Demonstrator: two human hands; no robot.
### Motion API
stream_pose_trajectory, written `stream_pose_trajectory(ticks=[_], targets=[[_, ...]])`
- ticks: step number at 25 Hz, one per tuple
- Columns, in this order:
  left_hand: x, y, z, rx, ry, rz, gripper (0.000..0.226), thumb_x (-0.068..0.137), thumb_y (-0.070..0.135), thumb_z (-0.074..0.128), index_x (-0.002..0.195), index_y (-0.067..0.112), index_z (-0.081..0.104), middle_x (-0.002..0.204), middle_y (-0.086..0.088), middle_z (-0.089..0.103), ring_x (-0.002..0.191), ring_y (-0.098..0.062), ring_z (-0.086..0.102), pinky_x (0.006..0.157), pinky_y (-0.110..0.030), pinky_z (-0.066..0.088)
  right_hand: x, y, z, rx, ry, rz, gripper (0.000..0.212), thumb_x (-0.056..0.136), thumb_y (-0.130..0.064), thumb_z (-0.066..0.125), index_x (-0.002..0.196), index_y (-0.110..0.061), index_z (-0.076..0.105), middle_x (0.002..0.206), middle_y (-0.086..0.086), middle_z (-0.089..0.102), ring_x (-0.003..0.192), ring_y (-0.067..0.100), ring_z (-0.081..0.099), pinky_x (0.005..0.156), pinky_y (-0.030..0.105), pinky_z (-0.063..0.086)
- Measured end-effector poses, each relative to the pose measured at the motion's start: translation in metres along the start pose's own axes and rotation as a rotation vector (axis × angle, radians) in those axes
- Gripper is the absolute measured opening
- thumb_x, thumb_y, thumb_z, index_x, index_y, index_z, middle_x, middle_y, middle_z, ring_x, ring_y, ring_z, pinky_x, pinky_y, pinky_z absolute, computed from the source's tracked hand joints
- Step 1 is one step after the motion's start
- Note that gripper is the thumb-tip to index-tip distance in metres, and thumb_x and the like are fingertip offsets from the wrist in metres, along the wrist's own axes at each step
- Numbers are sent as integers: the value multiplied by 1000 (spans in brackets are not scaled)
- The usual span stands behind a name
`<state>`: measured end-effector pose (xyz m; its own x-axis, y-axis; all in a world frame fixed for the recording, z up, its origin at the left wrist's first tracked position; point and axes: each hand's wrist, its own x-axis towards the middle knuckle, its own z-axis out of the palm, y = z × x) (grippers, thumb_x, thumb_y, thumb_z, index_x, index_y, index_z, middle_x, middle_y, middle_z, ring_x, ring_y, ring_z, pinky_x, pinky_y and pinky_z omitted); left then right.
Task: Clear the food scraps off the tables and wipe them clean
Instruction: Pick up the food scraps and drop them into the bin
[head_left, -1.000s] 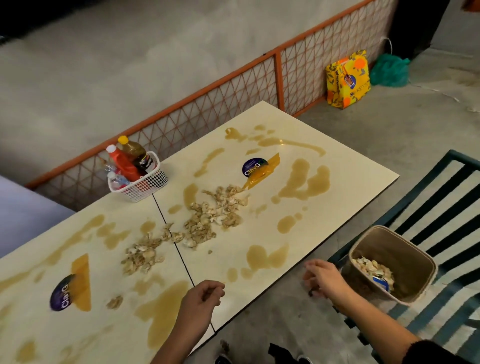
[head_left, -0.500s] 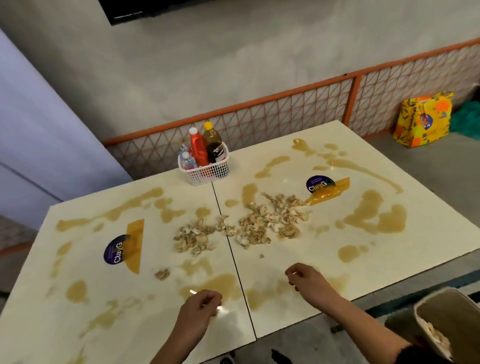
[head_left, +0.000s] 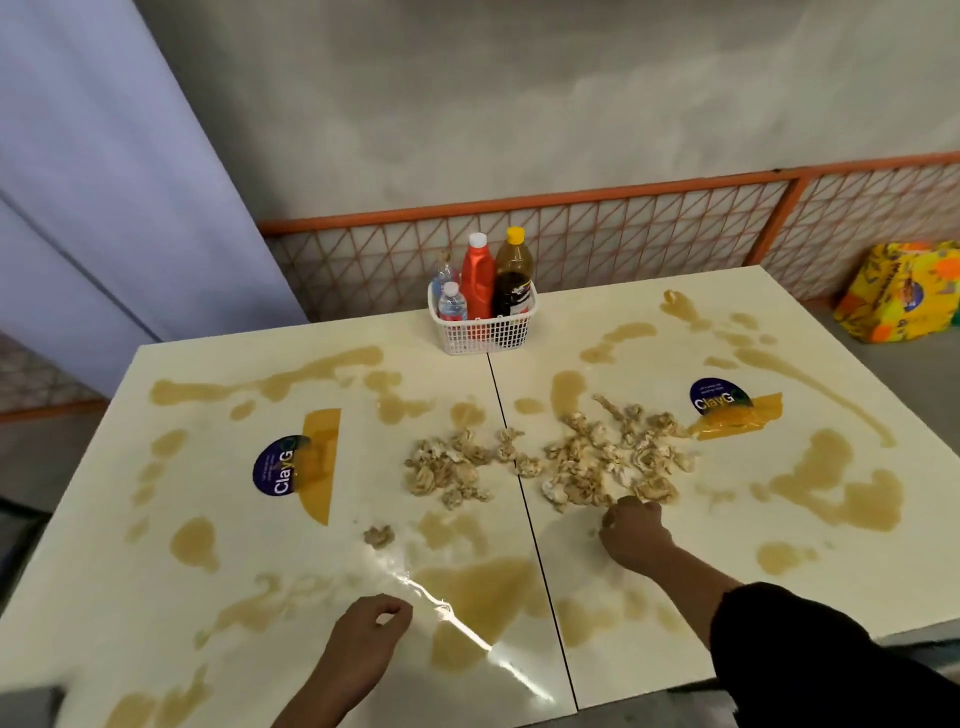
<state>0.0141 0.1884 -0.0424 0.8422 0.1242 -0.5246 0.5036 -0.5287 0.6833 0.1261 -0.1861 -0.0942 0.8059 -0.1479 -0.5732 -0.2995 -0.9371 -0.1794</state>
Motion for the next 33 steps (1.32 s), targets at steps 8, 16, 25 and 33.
stream_pose_trajectory(ticks=[8,16,25,33], targets=[[34,-28,-33,8,-2,-16,7,92,25,67,90,30,71,103,13,62,93,-3,60,78,-20,41,32,-10,6,42,-12,-36,51,86,-40,57,133,-23,63,142,1,54,134,29,45,108,33,38],[81,-31,-52,119,29,106,12,93,22,64,85,28,70,95,8,68,86,-3,63,70,-13,41,-15,-28,10,768,347,338,12,91,-17,68,89,-10,59,80,10,66,69,27,63,62,36,51],[157,-45,-52,562,116,321,40,86,18,69,125,23,63,120,-2,61,109,-27,60,87,-41,54,-28,-21,16,1266,322,532,34,92,8,39,108,1,68,83,20,65,60,24,44,57,34,39],[169,-51,-56,515,100,395,12,87,10,65,87,21,69,79,4,63,76,-16,60,64,-31,47,-13,-34,27,525,193,419,41,95,-48,60,113,-12,57,101,12,67,85,25,62,64,29,45]])
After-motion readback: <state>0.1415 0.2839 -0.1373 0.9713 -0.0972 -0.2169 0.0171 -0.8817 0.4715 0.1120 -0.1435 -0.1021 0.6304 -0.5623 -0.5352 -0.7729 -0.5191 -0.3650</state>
